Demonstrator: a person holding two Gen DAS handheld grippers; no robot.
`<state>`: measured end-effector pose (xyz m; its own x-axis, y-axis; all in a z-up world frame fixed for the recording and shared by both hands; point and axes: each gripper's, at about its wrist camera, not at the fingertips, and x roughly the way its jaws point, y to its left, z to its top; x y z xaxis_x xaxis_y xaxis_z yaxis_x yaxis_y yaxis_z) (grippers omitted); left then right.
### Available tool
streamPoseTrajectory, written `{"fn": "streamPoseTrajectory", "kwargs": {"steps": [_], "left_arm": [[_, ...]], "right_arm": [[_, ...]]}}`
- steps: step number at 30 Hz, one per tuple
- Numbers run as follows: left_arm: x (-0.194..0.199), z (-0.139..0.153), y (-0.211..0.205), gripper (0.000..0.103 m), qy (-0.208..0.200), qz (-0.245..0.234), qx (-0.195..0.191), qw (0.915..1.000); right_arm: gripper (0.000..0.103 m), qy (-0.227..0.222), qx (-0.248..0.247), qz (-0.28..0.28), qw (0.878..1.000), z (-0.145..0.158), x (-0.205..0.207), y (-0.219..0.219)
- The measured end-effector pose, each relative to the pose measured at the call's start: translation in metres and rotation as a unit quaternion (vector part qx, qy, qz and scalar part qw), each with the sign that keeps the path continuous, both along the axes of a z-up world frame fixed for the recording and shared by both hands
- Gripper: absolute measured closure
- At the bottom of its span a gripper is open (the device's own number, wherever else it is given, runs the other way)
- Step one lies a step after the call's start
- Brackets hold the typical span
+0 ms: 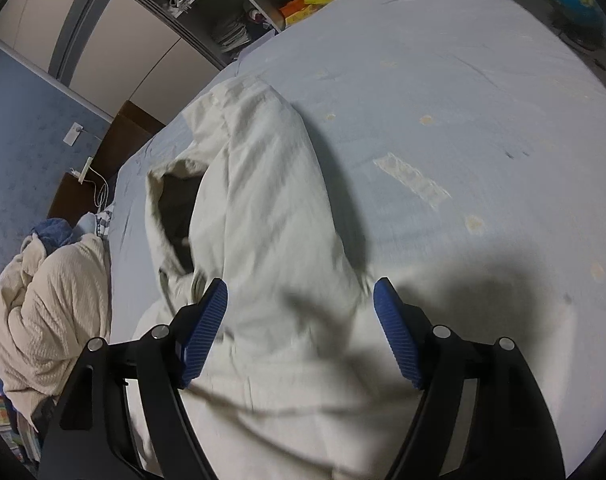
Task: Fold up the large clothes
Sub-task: 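Grasp the jacket hem with the right tool and lift it toward the hood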
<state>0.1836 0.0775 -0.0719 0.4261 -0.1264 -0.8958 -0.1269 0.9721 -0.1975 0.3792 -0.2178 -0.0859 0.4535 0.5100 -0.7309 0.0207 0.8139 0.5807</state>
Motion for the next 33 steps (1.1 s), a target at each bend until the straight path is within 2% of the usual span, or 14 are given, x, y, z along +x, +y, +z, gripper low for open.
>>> {"fn": "streamPoseTrajectory", "kwargs": {"steps": [6, 11, 16, 19, 22, 23, 27, 33], "left_arm": [[0.001, -0.007, -0.005, 0.007, 0.007, -0.016, 0.005, 0.9998], [0.000, -0.011, -0.007, 0.007, 0.010, -0.027, 0.010, 0.9995], [0.000, -0.015, -0.009, 0.007, 0.014, -0.031, 0.012, 0.9993], [0.000, -0.012, -0.011, 0.007, 0.011, -0.037, 0.011, 0.9992], [-0.001, -0.011, -0.012, 0.007, 0.008, -0.041, 0.012, 0.9991], [0.000, -0.011, -0.010, 0.007, 0.009, -0.039, 0.011, 0.9991], [0.001, -0.009, -0.005, 0.007, 0.007, -0.030, 0.003, 0.9995], [0.001, 0.002, 0.002, 0.007, -0.008, -0.018, -0.005, 0.9998]], "right_arm": [[0.031, -0.002, 0.034, 0.010, 0.999, -0.013, 0.057, 0.013], [0.031, 0.003, 0.087, -0.019, 0.996, -0.022, 0.100, 0.020], [0.031, 0.008, 0.075, -0.032, 0.997, -0.025, 0.122, 0.034], [0.033, 0.001, 0.049, -0.032, 0.998, -0.020, 0.132, 0.046], [0.070, -0.007, 0.012, -0.024, 1.000, -0.016, 0.133, 0.056], [0.075, -0.007, 0.007, -0.024, 1.000, -0.015, 0.132, 0.058], [0.083, -0.040, 0.001, -0.016, 0.999, 0.002, 0.117, 0.064], [0.084, -0.112, -0.035, 0.028, 0.993, 0.045, 0.065, 0.078]]}}
